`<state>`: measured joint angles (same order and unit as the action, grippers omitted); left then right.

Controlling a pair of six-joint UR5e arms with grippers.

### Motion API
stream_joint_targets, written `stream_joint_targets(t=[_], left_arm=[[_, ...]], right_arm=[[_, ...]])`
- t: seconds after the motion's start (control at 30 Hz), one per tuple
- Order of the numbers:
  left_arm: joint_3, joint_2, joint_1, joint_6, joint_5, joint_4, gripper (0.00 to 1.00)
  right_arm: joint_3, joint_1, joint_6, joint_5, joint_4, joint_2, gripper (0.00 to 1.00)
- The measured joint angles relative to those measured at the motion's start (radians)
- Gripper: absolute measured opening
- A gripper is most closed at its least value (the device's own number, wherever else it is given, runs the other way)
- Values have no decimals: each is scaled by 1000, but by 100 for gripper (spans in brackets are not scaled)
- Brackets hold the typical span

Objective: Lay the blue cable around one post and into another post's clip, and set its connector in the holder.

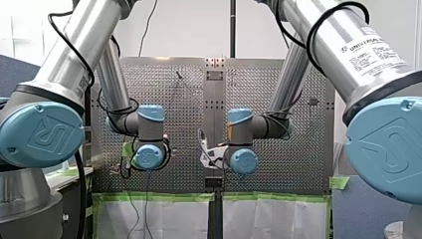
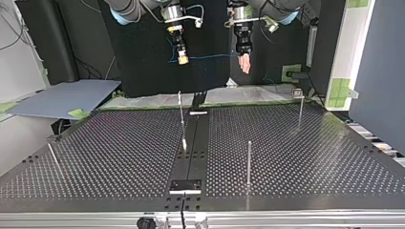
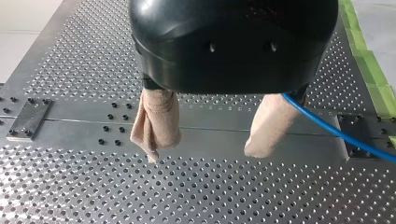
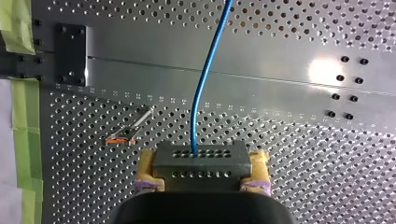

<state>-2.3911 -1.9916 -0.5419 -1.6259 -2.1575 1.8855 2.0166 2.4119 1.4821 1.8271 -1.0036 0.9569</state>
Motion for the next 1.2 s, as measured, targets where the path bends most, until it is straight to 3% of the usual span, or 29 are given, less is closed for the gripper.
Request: stream_joint_targets(t=[0.3,0.63,0.87,1.2], left_arm=[[5,-5,-5,-5,-5,5,100],[27,-92,-73,-94,-65,94,100],[28,-113,-78,-123,-67,146,100],[20,-106,-79,-132,-60,142,100]], right_arm=[[0,0,0,0,0,0,0],[0,0,0,0,0,0,0],[0,0,0,0,0,0,0],[1,4,3,3,3,3,0]])
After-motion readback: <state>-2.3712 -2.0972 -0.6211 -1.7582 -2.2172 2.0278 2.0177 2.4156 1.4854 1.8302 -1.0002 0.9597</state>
